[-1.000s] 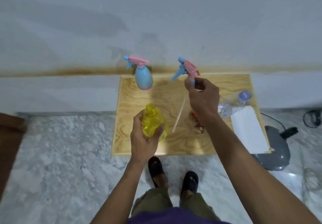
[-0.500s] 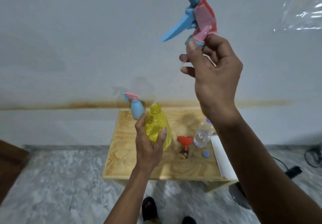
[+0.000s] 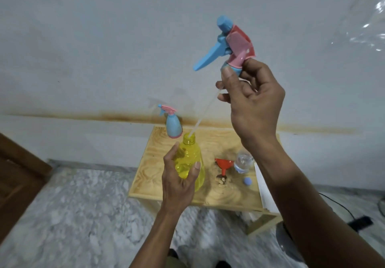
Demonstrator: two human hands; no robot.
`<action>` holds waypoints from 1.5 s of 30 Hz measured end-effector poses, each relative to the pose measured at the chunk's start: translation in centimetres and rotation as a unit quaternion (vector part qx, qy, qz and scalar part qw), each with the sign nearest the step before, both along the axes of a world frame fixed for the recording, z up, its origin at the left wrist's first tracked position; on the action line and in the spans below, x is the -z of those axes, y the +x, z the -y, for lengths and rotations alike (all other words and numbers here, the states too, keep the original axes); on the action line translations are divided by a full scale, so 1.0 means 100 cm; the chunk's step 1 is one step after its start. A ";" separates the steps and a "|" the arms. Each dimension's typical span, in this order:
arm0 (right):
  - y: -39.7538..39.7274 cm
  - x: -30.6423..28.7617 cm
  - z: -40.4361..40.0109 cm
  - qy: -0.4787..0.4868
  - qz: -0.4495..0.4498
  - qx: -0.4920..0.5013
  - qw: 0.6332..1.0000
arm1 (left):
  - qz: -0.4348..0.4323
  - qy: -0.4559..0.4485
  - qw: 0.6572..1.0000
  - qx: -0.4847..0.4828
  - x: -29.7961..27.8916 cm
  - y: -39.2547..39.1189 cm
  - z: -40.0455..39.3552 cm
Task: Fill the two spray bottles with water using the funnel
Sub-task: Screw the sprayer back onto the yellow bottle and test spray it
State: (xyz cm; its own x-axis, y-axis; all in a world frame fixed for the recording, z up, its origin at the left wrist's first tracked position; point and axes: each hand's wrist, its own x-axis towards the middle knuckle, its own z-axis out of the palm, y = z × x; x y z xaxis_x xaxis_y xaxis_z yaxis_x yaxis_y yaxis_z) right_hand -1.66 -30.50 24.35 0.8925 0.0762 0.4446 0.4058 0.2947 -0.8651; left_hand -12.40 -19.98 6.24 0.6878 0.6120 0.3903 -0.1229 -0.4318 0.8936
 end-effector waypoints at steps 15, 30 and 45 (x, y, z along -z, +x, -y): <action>-0.040 0.058 -0.048 -0.138 -0.066 -0.087 0.984 | 0.016 -0.015 0.999 0.050 -0.037 -0.003 -0.038; -0.082 0.089 -0.079 -0.084 -0.162 -0.058 0.982 | -0.001 -0.030 0.992 0.127 -0.026 -0.028 -0.077; -0.108 0.101 -0.115 -0.025 -0.196 -0.049 0.979 | 0.035 -0.046 0.988 0.143 -0.030 -0.043 -0.100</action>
